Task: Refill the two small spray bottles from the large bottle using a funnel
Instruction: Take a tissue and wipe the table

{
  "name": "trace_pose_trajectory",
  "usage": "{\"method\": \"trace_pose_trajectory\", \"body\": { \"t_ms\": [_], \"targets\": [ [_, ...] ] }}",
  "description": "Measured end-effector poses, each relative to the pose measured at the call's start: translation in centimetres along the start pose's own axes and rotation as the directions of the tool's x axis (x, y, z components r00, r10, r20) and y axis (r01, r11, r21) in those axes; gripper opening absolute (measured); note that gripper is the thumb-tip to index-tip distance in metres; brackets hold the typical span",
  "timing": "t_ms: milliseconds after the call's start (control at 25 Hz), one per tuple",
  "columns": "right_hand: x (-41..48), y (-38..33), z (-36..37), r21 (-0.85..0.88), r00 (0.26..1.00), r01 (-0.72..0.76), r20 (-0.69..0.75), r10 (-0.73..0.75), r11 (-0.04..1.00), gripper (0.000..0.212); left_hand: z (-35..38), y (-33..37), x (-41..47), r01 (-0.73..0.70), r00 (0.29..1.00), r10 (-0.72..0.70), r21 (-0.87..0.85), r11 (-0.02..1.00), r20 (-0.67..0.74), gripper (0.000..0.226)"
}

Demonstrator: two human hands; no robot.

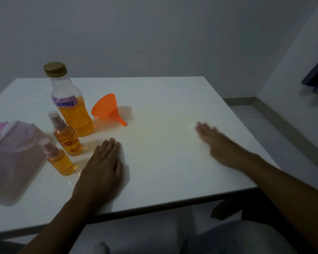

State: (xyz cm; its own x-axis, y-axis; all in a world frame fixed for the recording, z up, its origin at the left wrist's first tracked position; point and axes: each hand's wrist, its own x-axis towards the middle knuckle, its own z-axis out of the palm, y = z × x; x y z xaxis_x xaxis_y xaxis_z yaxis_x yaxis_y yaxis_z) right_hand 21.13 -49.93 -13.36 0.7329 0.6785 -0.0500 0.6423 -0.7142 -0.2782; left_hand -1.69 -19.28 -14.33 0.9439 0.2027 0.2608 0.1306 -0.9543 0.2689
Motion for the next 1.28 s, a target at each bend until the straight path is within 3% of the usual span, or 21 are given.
{"method": "trace_pose_trajectory", "body": {
  "t_ms": [120,200,280,440,600,760,840,960,1040,1120,1200,1280],
  "targets": [
    [1.8,4.1,-2.1,-0.003,0.908,-0.409,-0.102,0.406,0.913,0.084,0.1,0.3,0.1,0.016,1.000,-0.016,0.005,1.000,-0.003,0.068],
    [5.1,2.4,-2.2,-0.025,0.881,-0.465,-0.117,0.459,0.885,0.074,0.2,0.3,0.2,0.024,1.000,-0.024,0.005,1.000,0.000,0.068],
    [8.7,-1.9,-1.6,-0.018,0.933,-0.348,-0.107,0.344,0.937,0.070,0.2,0.2,0.3,0.030,1.000,-0.030,-0.012,0.999,-0.001,0.068],
    [11.8,-11.1,1.4,-0.014,0.998,0.051,0.027,-0.051,0.999,0.074,-0.1,0.1,0.4,0.040,0.999,-0.040,-0.053,0.998,0.002,0.069],
    [6.8,-15.2,3.8,0.036,0.919,0.386,0.067,-0.388,0.922,0.086,-0.3,-0.1,0.5,0.049,0.999,-0.048,-0.049,0.998,0.011,0.072],
    [-0.9,-14.0,3.8,0.093,0.859,0.497,0.084,-0.504,0.863,0.091,-0.3,-0.2,0.2,0.021,1.000,-0.020,-0.032,0.999,0.005,0.071],
    [-2.9,-10.6,2.5,0.088,0.888,0.444,0.084,-0.451,0.891,0.094,-0.2,-0.4,-0.1,-0.004,1.000,0.004,-0.019,1.000,0.004,0.070],
    [-2.9,-1.5,-0.3,0.018,0.996,0.091,-0.019,-0.091,0.996,0.096,0.2,-0.4,-0.2,-0.030,1.000,0.030,0.013,0.999,-0.009,0.065],
    [-1.8,3.1,-2.1,0.023,0.969,-0.239,-0.058,0.240,0.971,0.090,0.4,-0.3,-0.1,-0.005,1.000,0.005,0.011,1.000,-0.006,0.065],
    [0.6,2.8,-2.0,0.014,0.891,-0.441,-0.114,0.440,0.897,0.080,0.5,-0.4,0.2,0.005,1.000,-0.004,0.007,1.000,-0.011,0.066],
    [3.4,-1.9,-0.6,0.031,0.882,-0.445,-0.156,0.444,0.895,0.072,0.6,-0.6,0.4,0.003,1.000,-0.003,0.003,1.000,-0.009,0.068],
    [4.7,-8.2,1.7,0.043,0.952,-0.265,-0.147,0.269,0.963,0.072,0.7,-0.7,0.5,0.005,1.000,-0.005,-0.009,1.000,-0.005,0.068]
  ]
}}
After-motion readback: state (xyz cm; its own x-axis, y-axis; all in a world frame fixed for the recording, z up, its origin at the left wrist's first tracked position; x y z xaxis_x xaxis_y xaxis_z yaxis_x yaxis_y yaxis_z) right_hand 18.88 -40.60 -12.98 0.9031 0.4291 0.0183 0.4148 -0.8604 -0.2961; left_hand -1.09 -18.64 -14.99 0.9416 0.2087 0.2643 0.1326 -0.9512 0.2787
